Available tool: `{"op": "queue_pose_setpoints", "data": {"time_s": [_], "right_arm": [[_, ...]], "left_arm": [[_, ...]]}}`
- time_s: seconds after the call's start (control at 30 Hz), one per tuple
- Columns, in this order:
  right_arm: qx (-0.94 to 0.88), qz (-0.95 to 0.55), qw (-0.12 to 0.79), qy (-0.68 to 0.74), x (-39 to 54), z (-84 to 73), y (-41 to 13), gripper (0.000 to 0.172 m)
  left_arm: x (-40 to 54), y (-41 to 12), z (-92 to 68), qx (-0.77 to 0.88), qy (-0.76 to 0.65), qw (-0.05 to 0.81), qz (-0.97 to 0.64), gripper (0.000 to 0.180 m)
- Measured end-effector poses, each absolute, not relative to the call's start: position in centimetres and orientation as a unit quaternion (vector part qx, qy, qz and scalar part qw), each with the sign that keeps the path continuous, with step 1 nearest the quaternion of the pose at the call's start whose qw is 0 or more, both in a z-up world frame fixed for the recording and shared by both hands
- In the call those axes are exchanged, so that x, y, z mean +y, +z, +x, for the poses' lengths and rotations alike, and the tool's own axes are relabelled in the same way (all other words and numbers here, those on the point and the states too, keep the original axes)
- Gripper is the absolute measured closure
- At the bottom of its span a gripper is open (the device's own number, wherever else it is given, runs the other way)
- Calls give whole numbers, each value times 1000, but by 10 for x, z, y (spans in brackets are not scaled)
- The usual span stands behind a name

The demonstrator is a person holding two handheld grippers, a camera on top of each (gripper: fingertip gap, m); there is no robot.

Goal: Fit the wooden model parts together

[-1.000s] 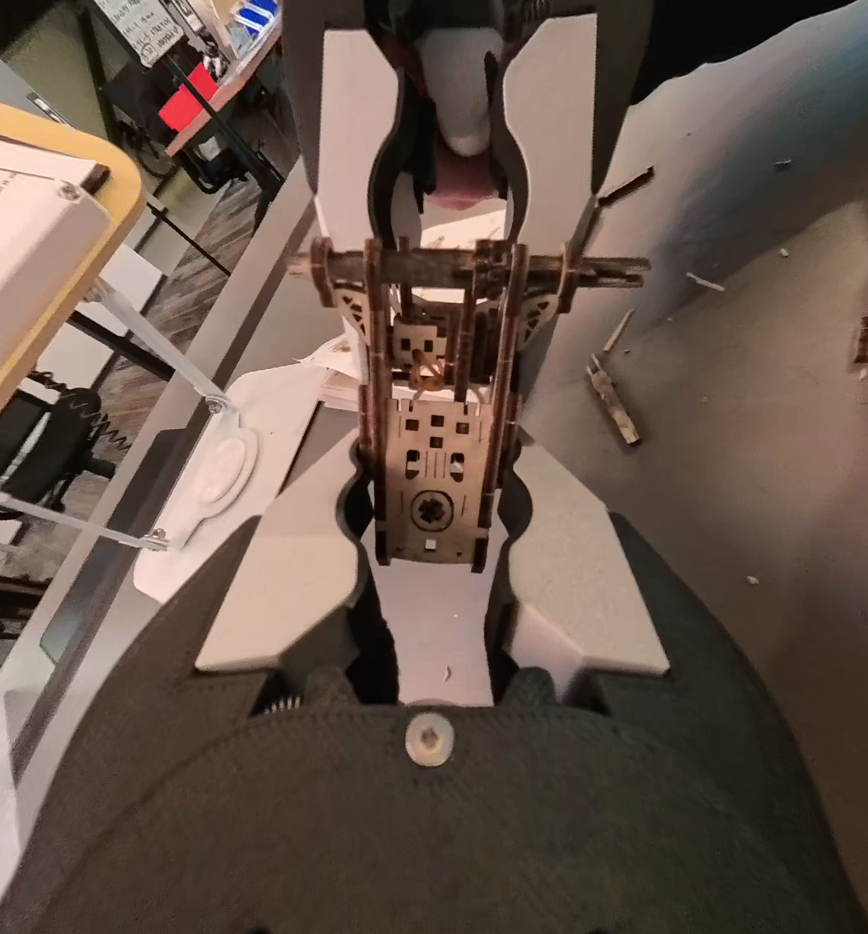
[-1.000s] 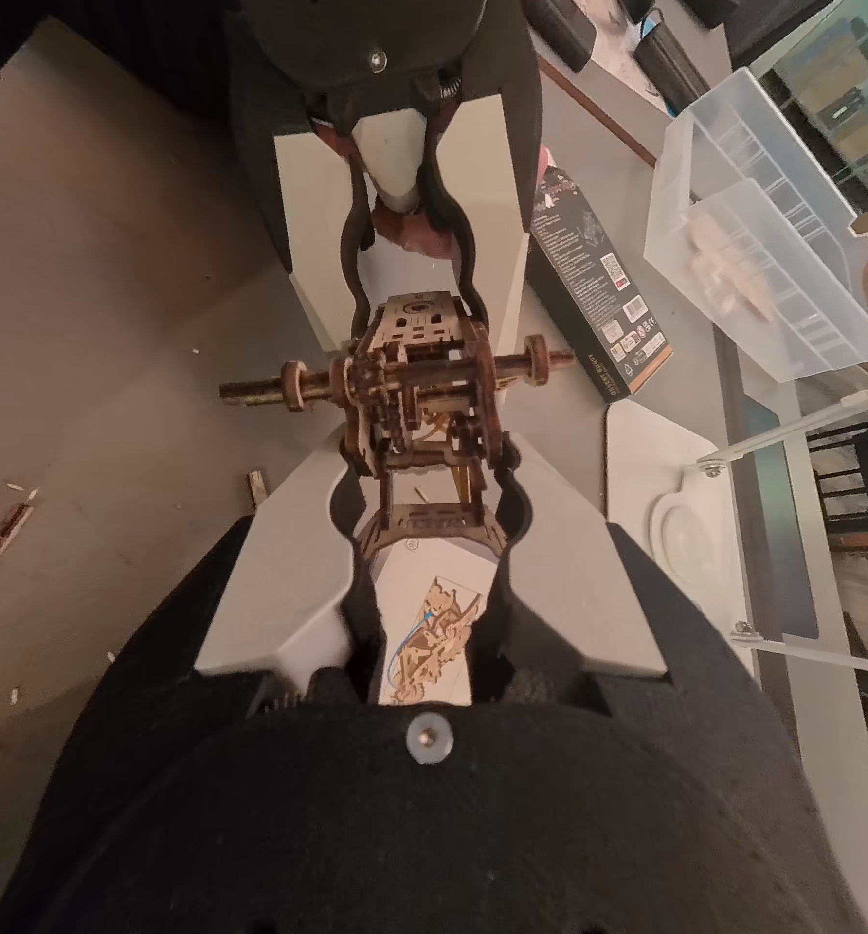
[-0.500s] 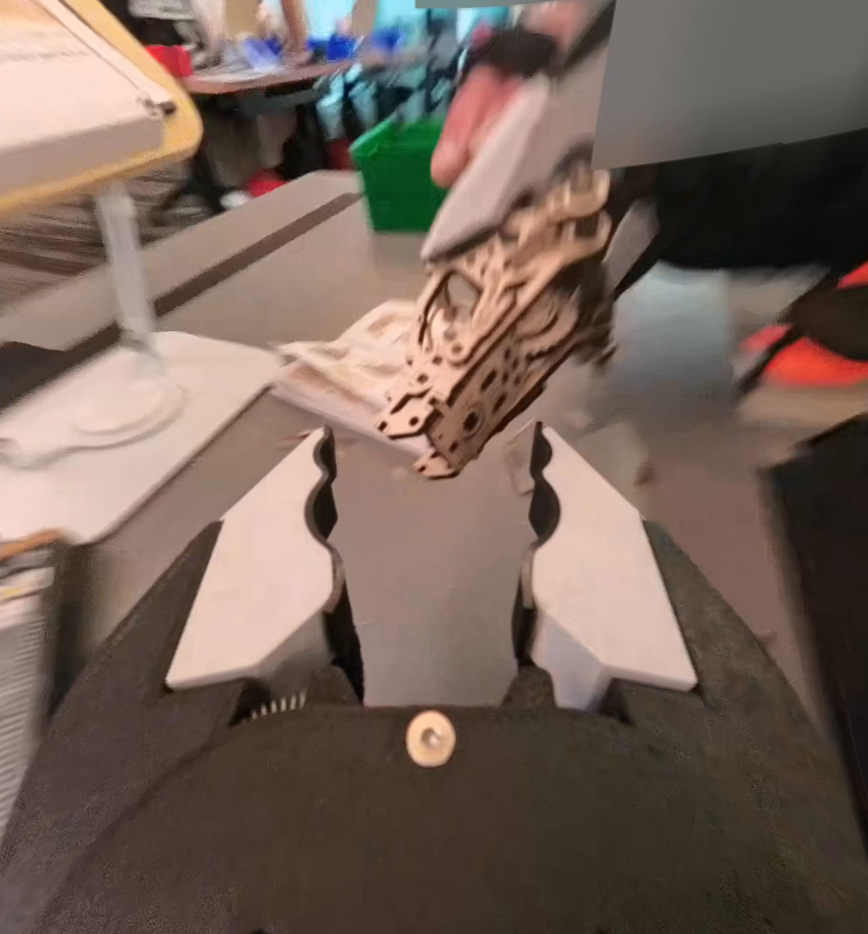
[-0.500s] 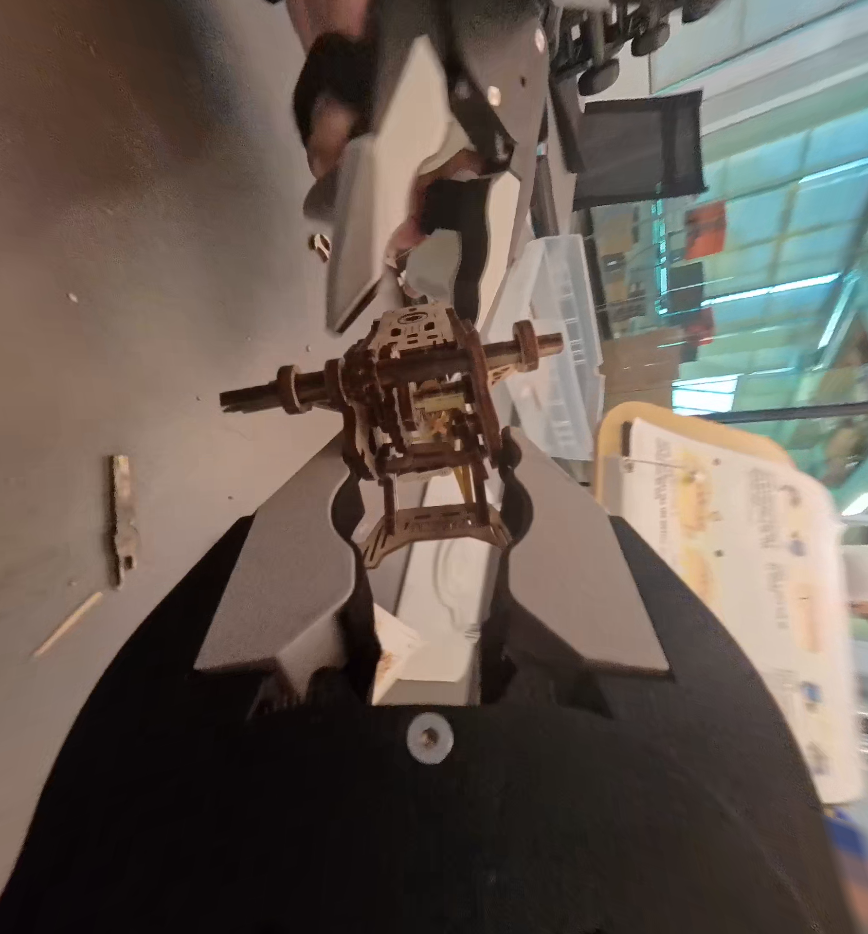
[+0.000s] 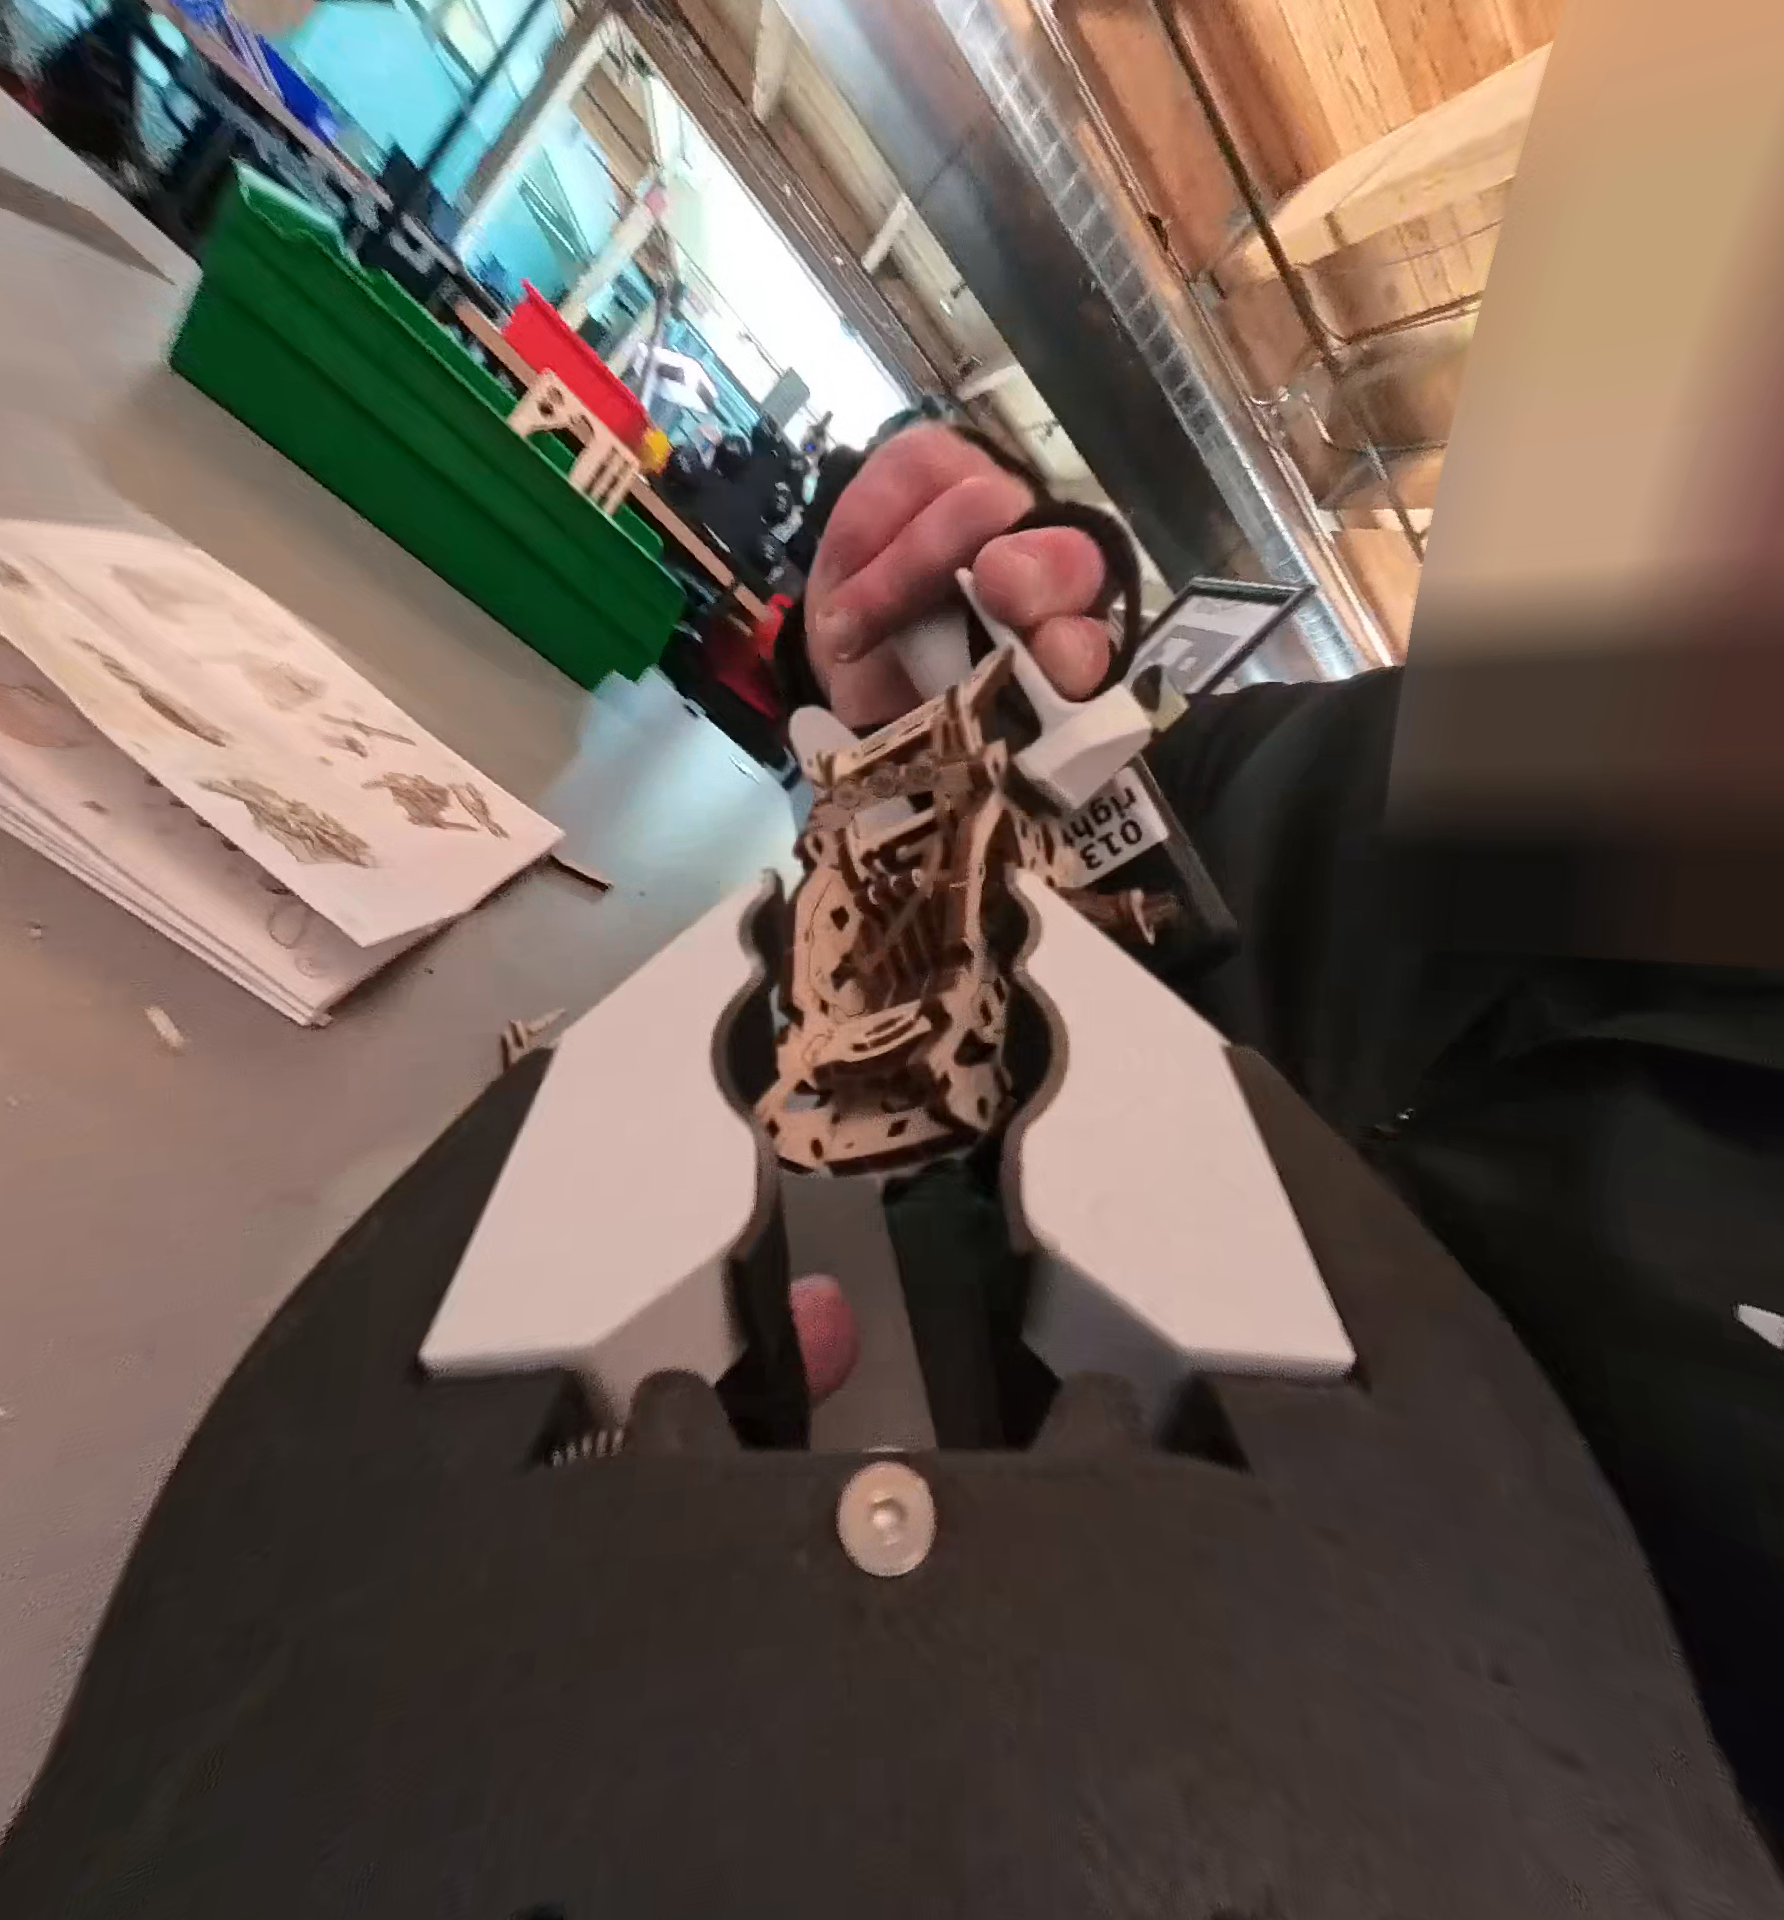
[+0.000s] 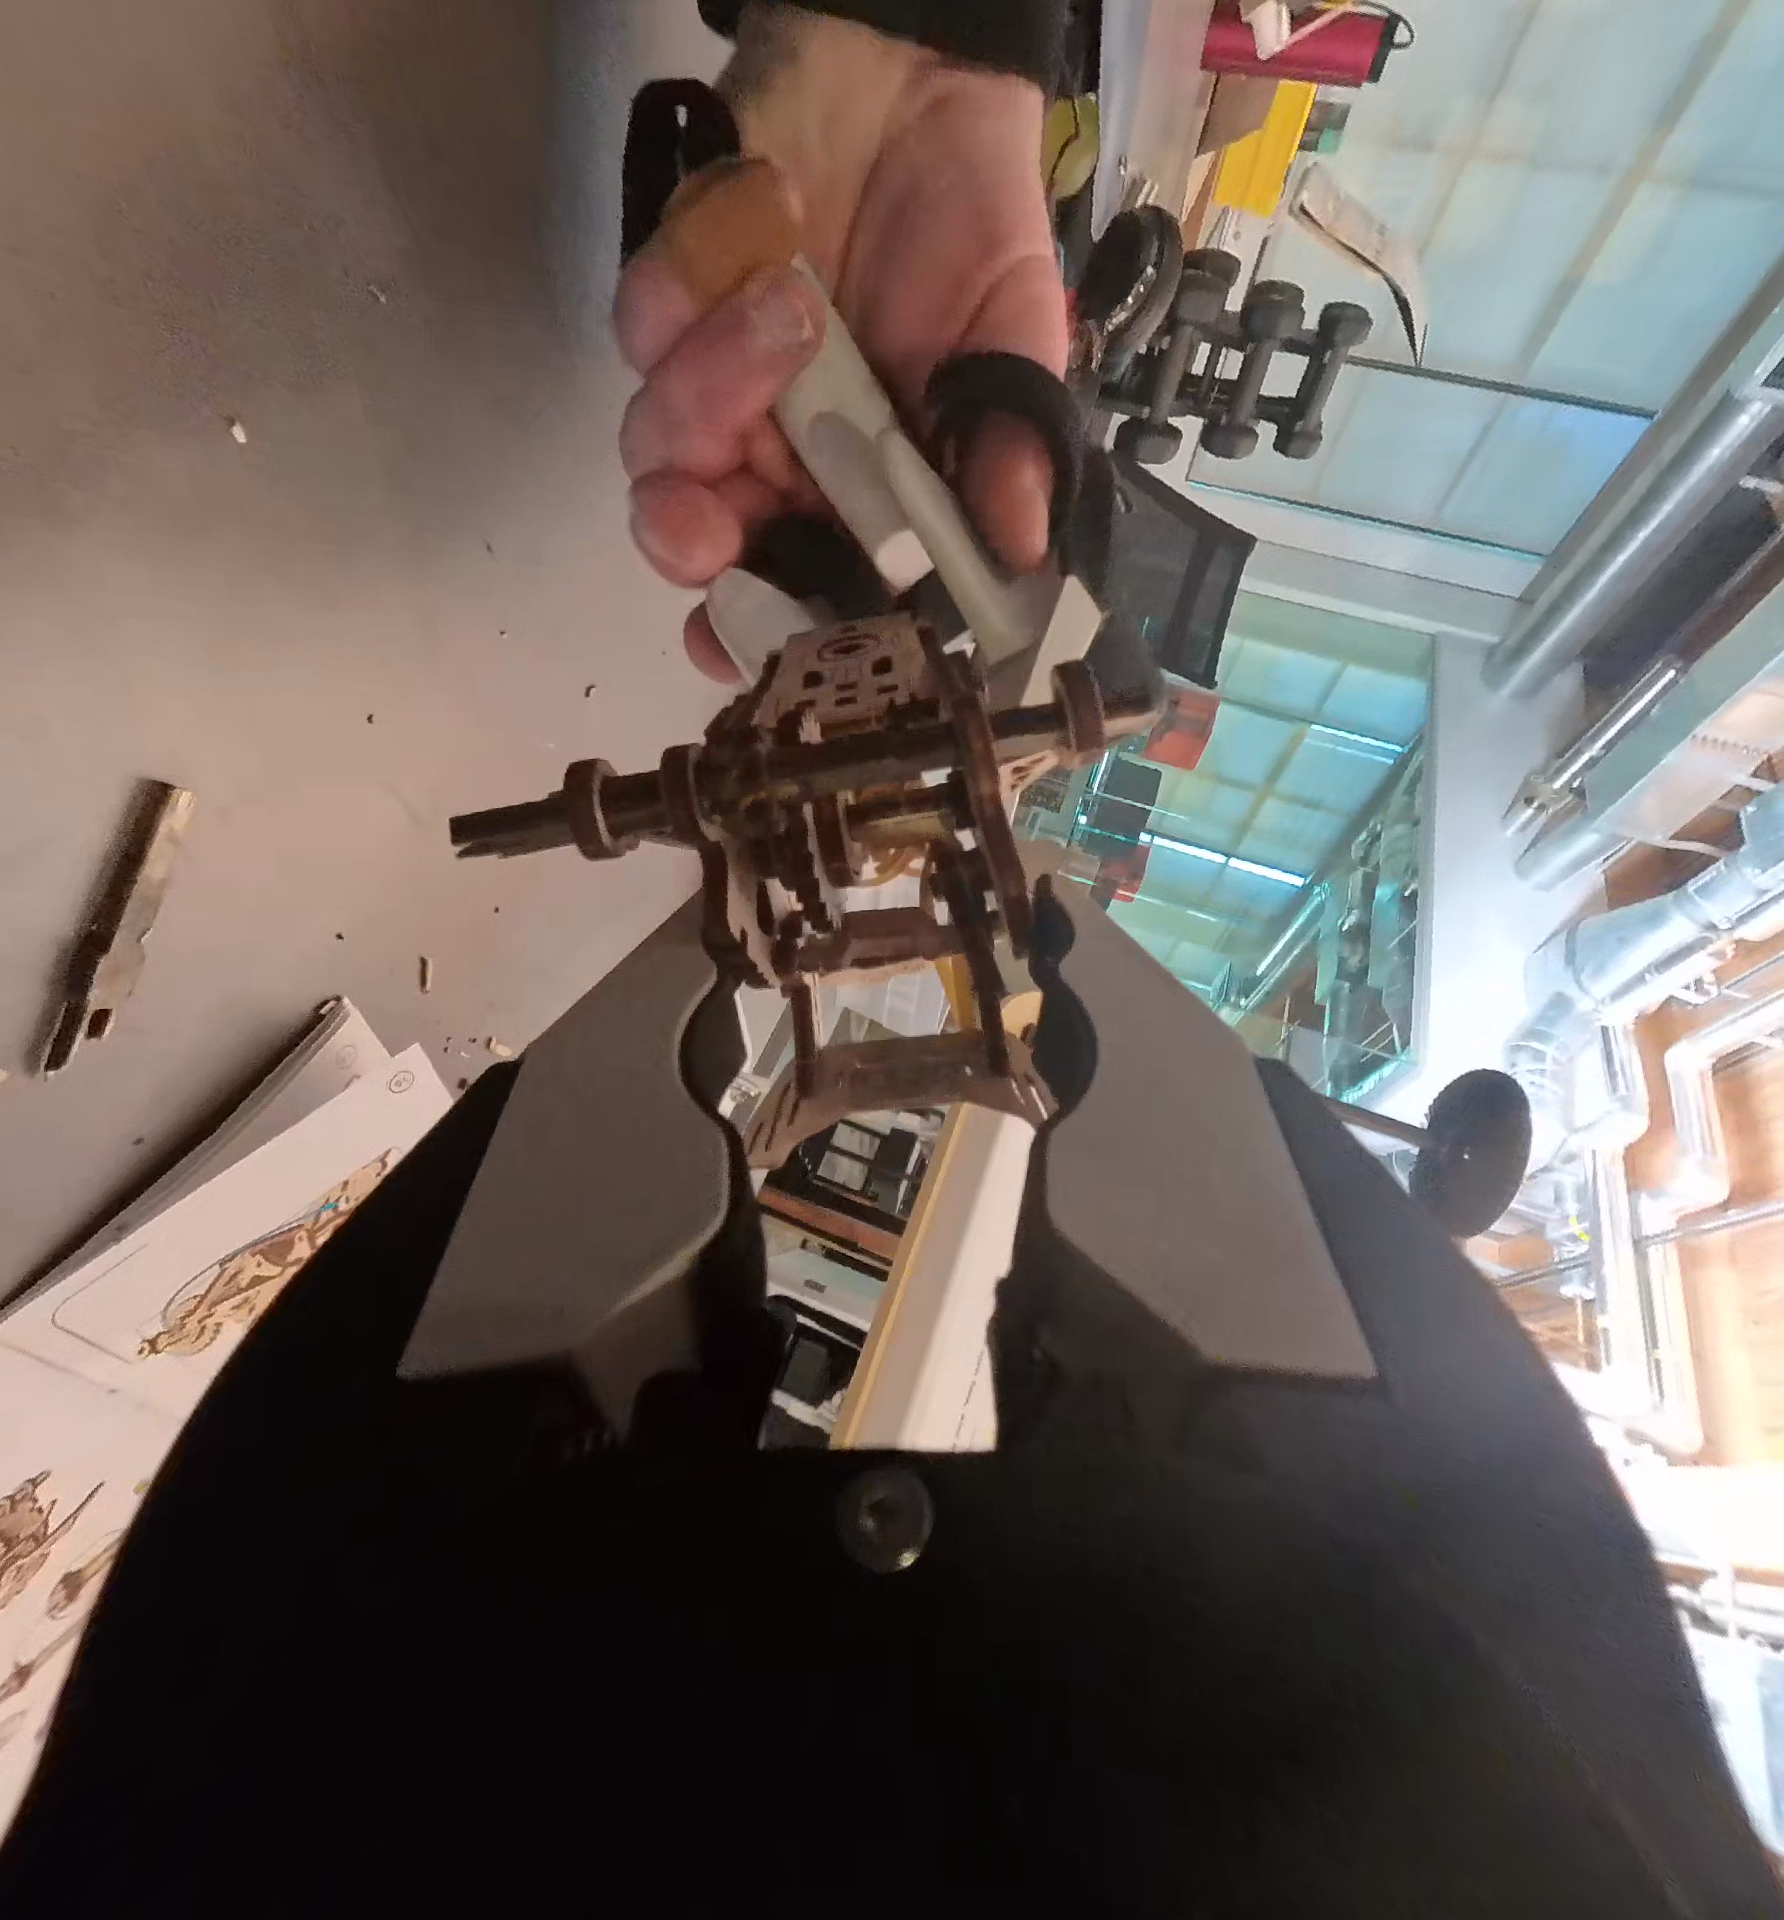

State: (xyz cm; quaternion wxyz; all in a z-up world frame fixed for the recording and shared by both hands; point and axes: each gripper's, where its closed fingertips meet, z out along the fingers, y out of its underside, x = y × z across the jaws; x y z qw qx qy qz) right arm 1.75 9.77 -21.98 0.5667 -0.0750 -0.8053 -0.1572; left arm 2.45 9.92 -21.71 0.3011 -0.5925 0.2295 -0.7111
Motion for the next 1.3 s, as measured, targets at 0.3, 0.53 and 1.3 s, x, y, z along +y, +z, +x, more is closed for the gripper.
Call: {"op": "queue_pose_setpoints", "data": {"time_s": [0.3,0.53,1.3], "right_arm": [[-812,-133,551,-141,108,29,-237,111],[-807,-226,529,-135,132,60,-253,92],[-724,-518,344,299,112,11,-306,92]], "left_arm": [[117,-229,16,238,-611,417,-629,177],[116,-237,10,325,-444,534,-642,179],[98,-296,-4,478,-134,525,-692,137]]}}
